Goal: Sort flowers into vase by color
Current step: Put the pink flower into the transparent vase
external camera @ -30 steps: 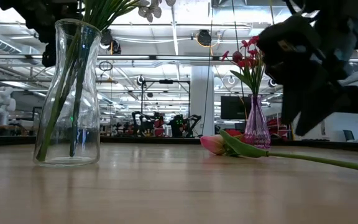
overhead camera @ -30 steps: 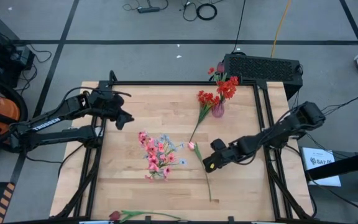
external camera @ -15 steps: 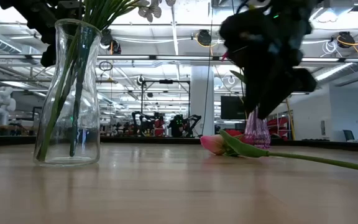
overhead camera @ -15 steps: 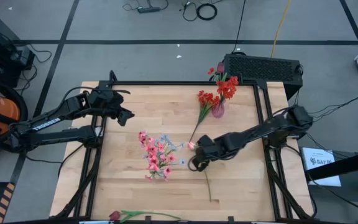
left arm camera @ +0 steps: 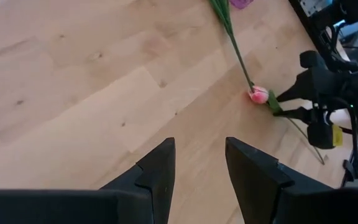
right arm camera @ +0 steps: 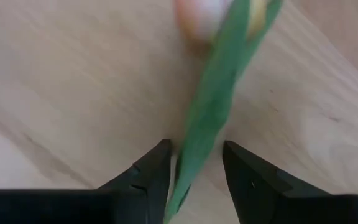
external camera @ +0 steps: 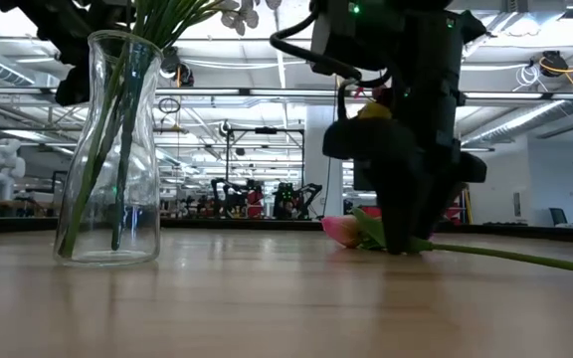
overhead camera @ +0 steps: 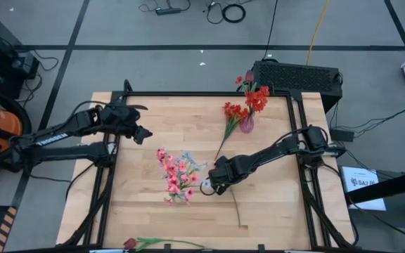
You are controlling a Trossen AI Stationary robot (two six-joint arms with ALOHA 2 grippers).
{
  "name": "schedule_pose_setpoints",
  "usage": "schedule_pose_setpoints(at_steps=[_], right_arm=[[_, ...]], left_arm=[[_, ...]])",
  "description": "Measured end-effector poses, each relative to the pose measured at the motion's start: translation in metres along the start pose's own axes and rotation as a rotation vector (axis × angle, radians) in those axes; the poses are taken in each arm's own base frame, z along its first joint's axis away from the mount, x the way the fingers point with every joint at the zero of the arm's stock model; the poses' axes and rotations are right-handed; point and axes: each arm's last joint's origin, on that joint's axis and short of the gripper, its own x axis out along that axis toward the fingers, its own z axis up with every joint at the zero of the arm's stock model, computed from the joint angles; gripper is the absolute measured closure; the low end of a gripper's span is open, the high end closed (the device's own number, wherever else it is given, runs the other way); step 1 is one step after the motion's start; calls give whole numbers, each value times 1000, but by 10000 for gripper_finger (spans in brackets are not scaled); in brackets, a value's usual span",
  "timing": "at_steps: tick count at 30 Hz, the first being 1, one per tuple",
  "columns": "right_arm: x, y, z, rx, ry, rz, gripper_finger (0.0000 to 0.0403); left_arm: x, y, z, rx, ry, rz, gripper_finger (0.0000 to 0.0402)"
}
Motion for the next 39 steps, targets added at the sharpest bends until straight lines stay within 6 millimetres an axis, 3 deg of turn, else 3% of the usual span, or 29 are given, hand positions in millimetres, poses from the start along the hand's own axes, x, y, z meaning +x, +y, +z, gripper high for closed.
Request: schedule_pose_setpoints(at_steps=[8,12,19,24,28,33,36,39], right_arm=[[-7,3,-6,-129,-23,21,391],[-21,-5,-20,-194,10,-41,394],[-78,-34,-61,-211,-99,-183,400],[-107,-60,-100,-94,-284,72,401],[-117,-77,-122,-37,-530,429,402],[-115,-83,-133,-133,-846,763,402],[-102,-82,-136,-333,-850,849,401],[-97,-77,-136,-370,-845,872,399]], left_arm=[[2,-14,-13,-26,-6,20,254],[2,-21,-20,-18,-7,19,254],[2,-29,-29,-4,-41,43,254],[6,-34,-32,25,-31,43,254],[13,-39,-34,33,-19,55,254],[22,-43,-37,42,7,74,254],[26,-45,-39,53,23,84,254],[29,-46,-41,63,38,91,254]])
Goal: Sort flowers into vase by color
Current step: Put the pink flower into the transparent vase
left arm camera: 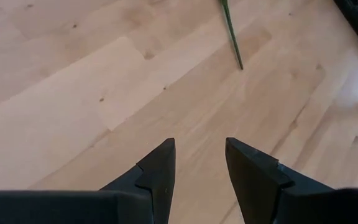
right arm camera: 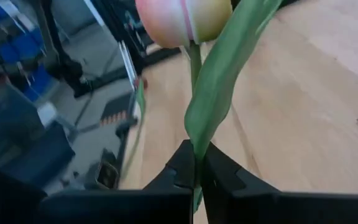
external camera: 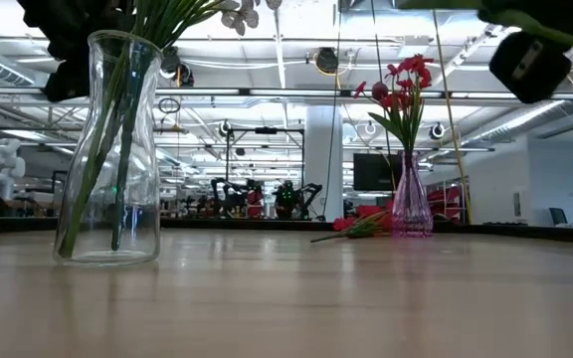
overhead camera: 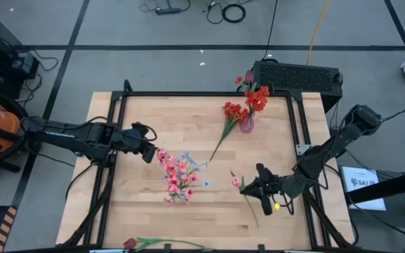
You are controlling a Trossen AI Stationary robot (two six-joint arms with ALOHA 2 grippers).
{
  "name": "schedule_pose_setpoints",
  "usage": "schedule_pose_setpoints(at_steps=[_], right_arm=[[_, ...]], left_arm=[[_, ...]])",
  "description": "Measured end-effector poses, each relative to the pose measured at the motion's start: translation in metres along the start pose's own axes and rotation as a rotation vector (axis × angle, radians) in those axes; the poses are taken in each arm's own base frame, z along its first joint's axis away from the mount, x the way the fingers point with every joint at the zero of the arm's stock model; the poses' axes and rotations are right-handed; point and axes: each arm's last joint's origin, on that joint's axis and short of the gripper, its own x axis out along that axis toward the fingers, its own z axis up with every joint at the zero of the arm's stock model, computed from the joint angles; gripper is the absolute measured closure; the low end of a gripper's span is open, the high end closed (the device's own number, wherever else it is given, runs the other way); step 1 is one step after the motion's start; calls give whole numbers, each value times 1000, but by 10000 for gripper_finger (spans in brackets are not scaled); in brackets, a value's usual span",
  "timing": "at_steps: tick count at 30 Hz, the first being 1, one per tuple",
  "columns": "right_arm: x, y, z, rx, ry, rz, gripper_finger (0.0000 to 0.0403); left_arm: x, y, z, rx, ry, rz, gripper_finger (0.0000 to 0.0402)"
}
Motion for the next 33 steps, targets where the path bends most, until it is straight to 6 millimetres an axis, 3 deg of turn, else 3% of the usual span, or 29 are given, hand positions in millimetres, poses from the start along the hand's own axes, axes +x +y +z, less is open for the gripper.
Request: schedule_pose_setpoints(at_steps=[8,11,24,33], right_arm=[[17,21,9,-314,-324,79,402],[27,29,11,-391,-404,22,402],[99,92,35,-533,-514,-167,403],[142,134,72,-683,-626,-251,403]], left_arm=[[1,-3,-3,-5,23,-6,254],[1,-3,-4,-4,32,-10,254],[1,-3,-7,13,117,-56,254],[1,-3,-9,118,183,-86,254]])
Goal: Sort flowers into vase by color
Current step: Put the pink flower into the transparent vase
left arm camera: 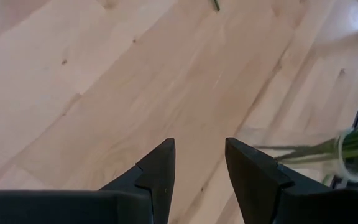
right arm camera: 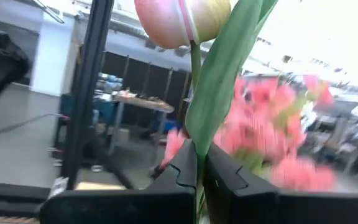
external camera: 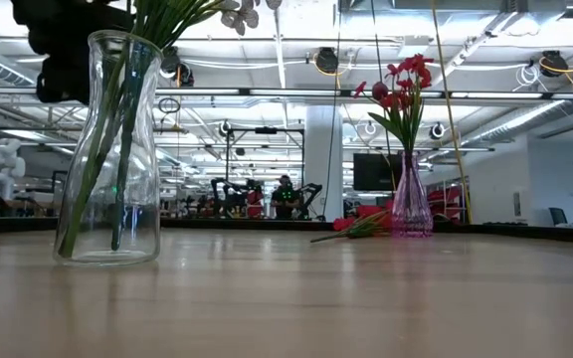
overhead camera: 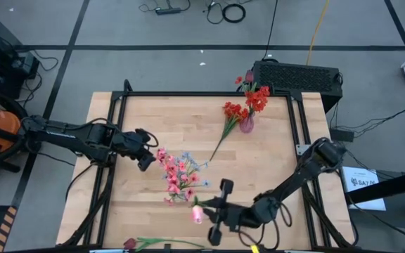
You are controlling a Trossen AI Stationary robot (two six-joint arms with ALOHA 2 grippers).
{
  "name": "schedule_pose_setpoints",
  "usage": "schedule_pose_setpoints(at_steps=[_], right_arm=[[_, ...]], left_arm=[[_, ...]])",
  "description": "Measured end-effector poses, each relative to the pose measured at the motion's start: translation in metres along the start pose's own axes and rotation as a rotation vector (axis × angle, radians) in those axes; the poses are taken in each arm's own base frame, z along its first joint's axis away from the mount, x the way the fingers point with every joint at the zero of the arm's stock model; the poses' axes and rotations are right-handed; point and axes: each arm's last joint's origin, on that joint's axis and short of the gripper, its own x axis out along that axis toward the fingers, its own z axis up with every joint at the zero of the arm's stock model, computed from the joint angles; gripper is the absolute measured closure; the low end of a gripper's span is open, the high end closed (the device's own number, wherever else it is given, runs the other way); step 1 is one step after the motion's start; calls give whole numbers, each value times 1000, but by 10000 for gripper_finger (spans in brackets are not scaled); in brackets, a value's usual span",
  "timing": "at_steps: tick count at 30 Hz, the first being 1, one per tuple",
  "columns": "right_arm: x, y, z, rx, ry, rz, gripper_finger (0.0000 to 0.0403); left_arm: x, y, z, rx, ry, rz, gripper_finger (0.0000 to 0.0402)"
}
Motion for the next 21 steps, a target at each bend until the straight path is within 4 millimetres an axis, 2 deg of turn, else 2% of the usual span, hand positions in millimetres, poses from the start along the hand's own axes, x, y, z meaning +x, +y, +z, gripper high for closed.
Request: schedule_pose_setpoints(at_steps=[4,10,14,17,21], right_arm=[[22,9,10,-51,-40,-33,403],[51,26,-2,-128,-41,-16,403],[72,28,-8,-165,-29,-46,402],[84,27,-2,-211,-17,-57,402],[93,24,5,-251,86,-75,402]], left_arm=[[0,1,-2,21,34,-4,254],[0,1,-3,73,65,-18,254],[0,1,-4,74,68,-15,254],[0,2,-4,91,78,-6,254],[0,3,-6,112,107,-8,254]])
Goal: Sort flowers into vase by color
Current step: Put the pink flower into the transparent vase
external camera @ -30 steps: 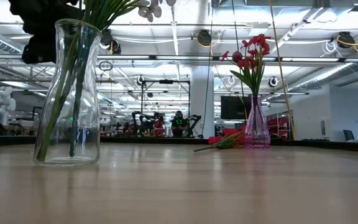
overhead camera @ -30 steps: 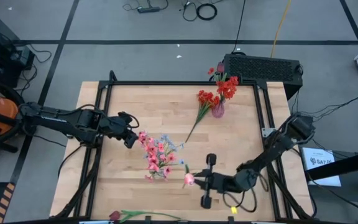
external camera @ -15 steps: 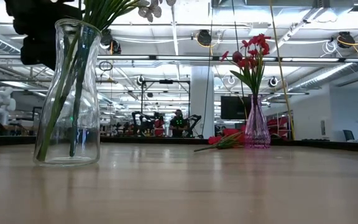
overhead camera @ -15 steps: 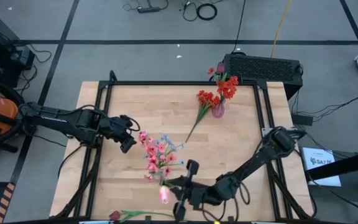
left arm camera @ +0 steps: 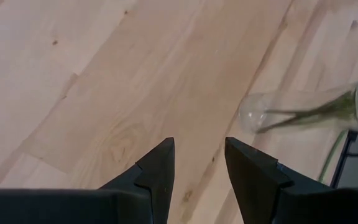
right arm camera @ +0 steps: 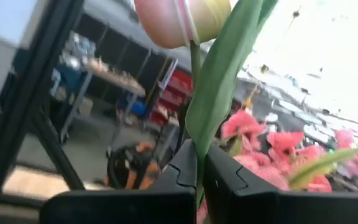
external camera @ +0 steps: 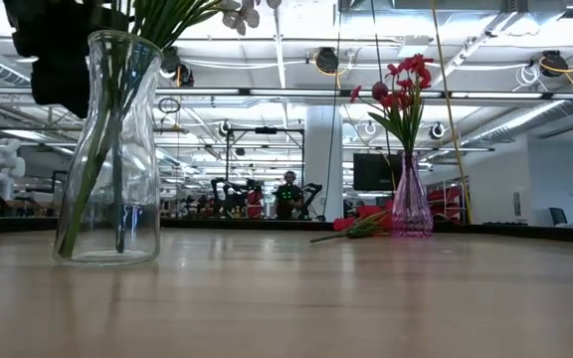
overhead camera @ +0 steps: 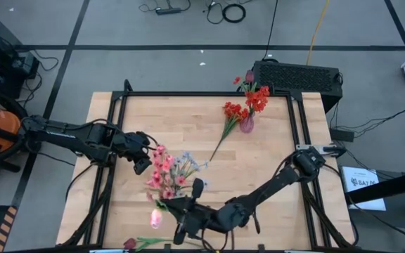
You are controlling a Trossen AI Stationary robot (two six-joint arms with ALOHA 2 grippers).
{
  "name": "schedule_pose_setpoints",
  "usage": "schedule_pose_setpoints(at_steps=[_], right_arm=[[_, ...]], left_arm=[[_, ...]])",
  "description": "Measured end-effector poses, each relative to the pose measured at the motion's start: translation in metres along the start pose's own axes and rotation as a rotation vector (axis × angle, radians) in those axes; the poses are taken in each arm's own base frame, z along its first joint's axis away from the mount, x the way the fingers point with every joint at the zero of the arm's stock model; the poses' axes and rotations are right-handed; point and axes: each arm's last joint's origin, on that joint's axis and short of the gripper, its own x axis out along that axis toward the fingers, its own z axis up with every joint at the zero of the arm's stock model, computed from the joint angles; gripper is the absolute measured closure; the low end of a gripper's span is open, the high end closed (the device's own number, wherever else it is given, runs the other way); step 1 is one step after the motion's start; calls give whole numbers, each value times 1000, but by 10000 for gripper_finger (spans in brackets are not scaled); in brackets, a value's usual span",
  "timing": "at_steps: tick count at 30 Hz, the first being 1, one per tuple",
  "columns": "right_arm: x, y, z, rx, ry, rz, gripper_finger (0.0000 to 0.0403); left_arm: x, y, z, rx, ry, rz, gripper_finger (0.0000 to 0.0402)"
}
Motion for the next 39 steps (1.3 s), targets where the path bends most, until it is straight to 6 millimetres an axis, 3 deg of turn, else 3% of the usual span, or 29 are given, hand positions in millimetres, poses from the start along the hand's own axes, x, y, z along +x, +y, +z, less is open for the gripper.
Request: schedule_pose_setpoints(at_steps=[7,24,39], right_arm=[[7,-5,8,-37,53,23,402],[22,-7,-27,119,229,88,402],[16,1,-82,266,339,82,403]], left_arm=[[0,-1,-2,23,18,0,254],[0,-2,-3,29,18,-4,254],[0,-1,-3,29,12,1,254]])
